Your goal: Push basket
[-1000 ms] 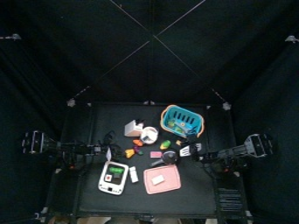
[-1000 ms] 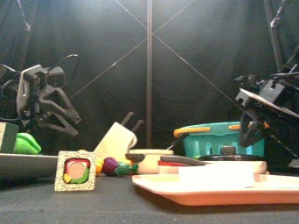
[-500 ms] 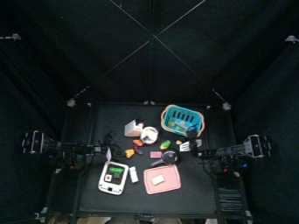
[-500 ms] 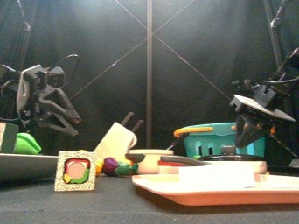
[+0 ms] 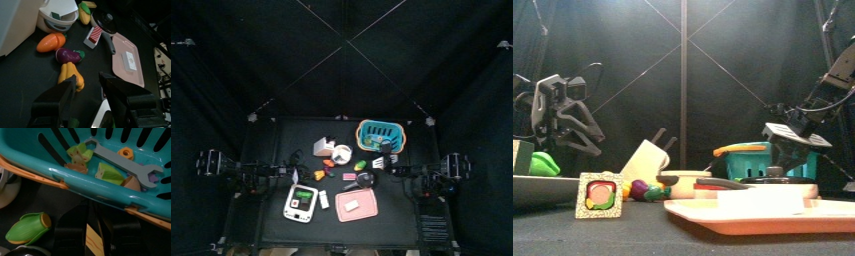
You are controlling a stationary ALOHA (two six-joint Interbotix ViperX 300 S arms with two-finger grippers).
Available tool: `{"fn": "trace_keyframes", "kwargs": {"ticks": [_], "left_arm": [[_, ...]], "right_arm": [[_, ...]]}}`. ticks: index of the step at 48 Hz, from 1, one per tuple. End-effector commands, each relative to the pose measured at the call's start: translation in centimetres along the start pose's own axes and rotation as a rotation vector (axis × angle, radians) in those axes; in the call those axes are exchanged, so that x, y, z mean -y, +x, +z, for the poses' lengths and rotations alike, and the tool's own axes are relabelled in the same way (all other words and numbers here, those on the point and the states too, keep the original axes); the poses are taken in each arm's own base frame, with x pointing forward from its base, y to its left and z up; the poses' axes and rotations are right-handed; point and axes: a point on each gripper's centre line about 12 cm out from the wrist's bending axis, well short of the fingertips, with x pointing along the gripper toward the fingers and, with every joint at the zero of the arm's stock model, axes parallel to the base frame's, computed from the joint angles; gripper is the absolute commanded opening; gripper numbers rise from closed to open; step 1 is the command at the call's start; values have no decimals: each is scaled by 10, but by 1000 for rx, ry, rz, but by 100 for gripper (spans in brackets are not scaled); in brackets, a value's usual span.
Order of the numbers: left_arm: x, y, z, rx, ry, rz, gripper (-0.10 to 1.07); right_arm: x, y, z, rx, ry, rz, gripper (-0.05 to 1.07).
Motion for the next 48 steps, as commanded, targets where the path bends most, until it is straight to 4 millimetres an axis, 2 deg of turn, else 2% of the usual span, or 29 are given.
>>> {"fn": "trace_keyframes", "kwargs": {"ticks": [1,13,26,37,48], "left_arm": [[1,1,4,13,2,-6,81],[1,1,4,13,2,-6,81],[1,1,3,13,2,-6,81],[1,-2,3,17,2,-8,81],[2,-4,5,26,0,-14,81]], "right_arm": [[-3,3,11,25,15,4,58],[0,6,16,27,26,4,58],[-5,11,30,36,38,35,58],[-6,7,14,-32,27,79,58],[-15,-16,2,-48,15,151,58]]}}
